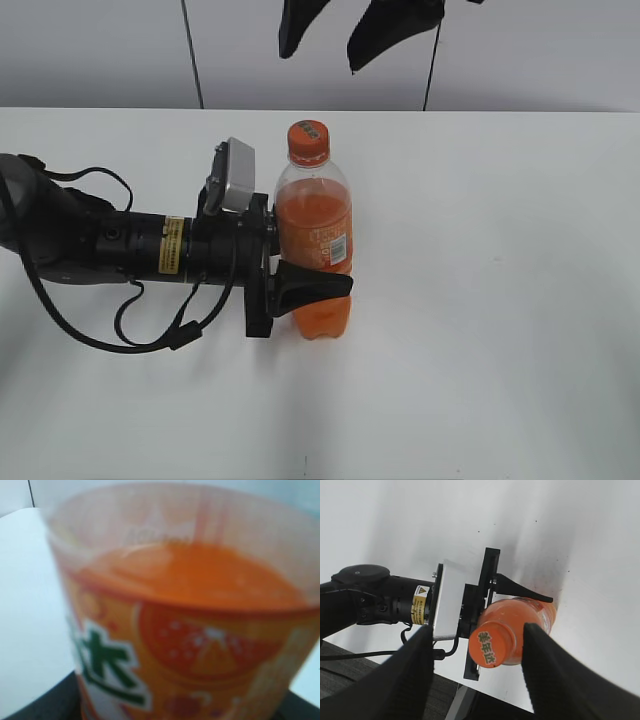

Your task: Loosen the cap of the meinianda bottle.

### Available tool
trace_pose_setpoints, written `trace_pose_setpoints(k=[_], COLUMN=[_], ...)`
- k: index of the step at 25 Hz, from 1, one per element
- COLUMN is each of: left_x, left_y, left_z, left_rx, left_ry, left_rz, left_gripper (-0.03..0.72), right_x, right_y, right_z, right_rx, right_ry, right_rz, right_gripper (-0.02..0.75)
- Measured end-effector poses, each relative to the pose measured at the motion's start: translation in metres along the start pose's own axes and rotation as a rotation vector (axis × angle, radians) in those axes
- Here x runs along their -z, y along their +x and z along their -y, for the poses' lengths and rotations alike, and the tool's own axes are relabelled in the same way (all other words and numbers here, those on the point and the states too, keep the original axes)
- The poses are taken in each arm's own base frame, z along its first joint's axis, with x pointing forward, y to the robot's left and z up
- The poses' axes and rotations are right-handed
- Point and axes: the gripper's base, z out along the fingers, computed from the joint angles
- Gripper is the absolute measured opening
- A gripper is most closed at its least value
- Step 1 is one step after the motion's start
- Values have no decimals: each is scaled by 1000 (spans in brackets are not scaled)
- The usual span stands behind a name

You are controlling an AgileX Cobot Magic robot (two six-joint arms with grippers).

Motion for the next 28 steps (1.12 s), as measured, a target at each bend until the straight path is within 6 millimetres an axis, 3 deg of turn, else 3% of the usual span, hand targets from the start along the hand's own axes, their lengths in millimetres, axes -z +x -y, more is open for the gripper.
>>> trace_pose_setpoints(k=[10, 15, 21, 28], left_x=[0, 0, 0, 0], left_y=[0, 0, 0, 0], left_z=[0, 0, 0, 0], left_rx=[0, 0, 1, 1], left_ry=[0, 0, -1, -2], left_rz=[0, 0, -1, 0], left_gripper=[412, 412, 412, 412], right_x=[-17, -21, -43, -47], right_y=[8, 7, 12, 16], right_z=[-12, -10, -6, -5], right_rx=[-31, -61, -99, -115], right_ry=[61, 80, 103, 100], right_rz=[-15, -13, -76, -100], right_gripper=[421, 421, 421, 421])
